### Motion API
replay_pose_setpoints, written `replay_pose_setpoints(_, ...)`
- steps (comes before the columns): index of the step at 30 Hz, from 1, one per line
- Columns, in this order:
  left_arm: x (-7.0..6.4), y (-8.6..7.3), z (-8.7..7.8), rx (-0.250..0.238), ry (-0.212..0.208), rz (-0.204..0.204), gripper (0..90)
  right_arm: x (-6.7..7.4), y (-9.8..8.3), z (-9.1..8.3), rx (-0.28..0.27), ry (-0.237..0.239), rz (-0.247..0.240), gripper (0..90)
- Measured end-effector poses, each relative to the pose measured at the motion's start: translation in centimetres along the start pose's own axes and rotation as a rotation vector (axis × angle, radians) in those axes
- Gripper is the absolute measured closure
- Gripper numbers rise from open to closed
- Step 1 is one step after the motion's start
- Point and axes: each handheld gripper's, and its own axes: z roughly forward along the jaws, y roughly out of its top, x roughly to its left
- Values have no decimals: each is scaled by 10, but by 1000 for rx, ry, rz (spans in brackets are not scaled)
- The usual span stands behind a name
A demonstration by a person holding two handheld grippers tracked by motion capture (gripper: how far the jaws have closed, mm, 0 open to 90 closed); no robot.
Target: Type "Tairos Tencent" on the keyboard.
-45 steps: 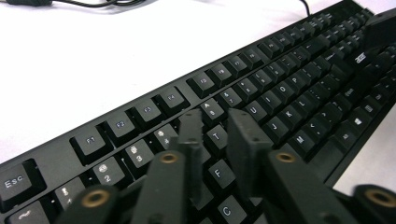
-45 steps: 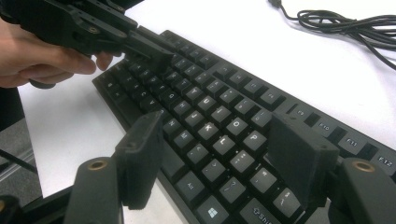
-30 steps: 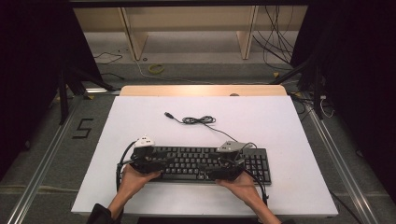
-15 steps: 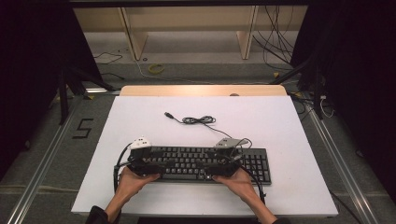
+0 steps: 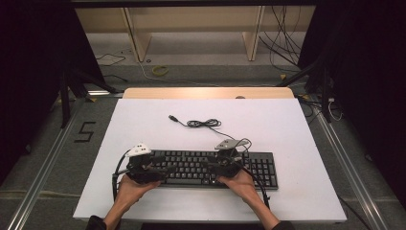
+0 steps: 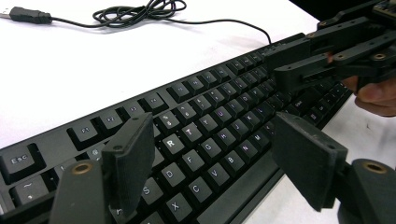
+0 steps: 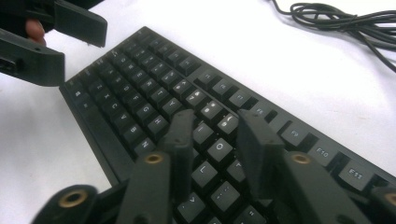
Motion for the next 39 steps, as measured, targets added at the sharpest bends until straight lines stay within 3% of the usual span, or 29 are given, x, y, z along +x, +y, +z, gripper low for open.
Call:
replay_pose_setpoints(11, 0, -3, -6, -18, -5, -3, 291, 1, 0, 14, 40, -19, -23, 898)
replay_pose_setpoints(39, 2, -10, -13, -33, 8, -7, 296, 0, -5, 26, 95, -33, -31, 900)
